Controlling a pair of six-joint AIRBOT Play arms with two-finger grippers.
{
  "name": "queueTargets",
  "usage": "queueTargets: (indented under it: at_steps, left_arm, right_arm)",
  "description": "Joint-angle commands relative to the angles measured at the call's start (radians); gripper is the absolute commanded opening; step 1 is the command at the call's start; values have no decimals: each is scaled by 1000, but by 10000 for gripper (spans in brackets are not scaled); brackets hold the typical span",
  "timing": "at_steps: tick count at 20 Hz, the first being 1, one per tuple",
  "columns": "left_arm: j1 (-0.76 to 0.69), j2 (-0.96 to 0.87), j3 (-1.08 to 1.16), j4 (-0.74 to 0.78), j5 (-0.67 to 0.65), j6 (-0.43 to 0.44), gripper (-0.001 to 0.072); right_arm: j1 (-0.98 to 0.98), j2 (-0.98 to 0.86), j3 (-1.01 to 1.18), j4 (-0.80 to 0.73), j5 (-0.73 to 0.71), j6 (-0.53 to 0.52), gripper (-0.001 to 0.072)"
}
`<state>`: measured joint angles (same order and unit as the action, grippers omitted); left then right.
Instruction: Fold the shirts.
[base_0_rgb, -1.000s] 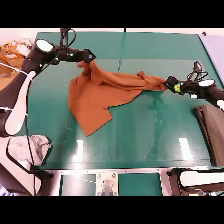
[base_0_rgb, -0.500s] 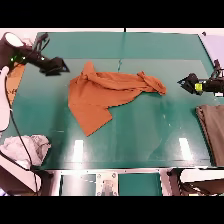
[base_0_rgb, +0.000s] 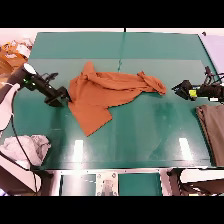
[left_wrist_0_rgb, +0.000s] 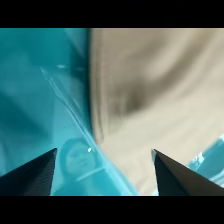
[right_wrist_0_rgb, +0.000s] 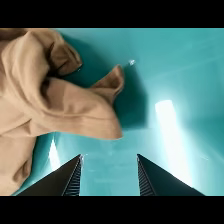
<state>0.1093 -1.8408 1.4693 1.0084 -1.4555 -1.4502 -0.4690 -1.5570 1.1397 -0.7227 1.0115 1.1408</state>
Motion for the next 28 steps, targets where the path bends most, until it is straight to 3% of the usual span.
queueTargets:
  at_steps: [1,2,3,4,9,10,12,13,17,21,25,28]
  left_arm:
    - [-43,-6,-93,-103,205,45,544]
    - [-63,-6,-97,-114,218,77,381]
    - [-80,-6,-95,-114,213,104,157]
    - [-90,-6,-91,-116,198,117,26]
    - [-68,-2,-90,-108,137,115,26]
    - [-64,-2,-90,-107,136,113,26]
    - [-63,-2,-90,-91,137,114,26]
    - [-63,-2,-90,-85,135,114,26]
    - [-66,48,-90,74,92,115,25]
    - [-63,187,-91,210,73,117,24]
    - [-63,272,-95,220,74,142,25]
    - [-63,274,-102,199,48,143,25]
  right_arm:
    - [49,-19,-3,0,-32,-2,409]
    - [66,-33,-3,1,-49,-2,410]
    - [83,-46,-2,1,-75,-2,410]
    - [95,-61,3,1,-100,-2,410]
    - [121,-173,97,3,-124,3,407]
    - [124,-197,120,11,-122,3,373]
    - [128,-214,146,43,-100,2,35]
    - [130,-211,154,59,-77,-2,15]
    - [121,-84,165,61,9,3,14]
    - [100,222,148,58,161,56,14]
    - [100,571,143,57,175,119,14]
    - [100,722,143,26,174,190,15]
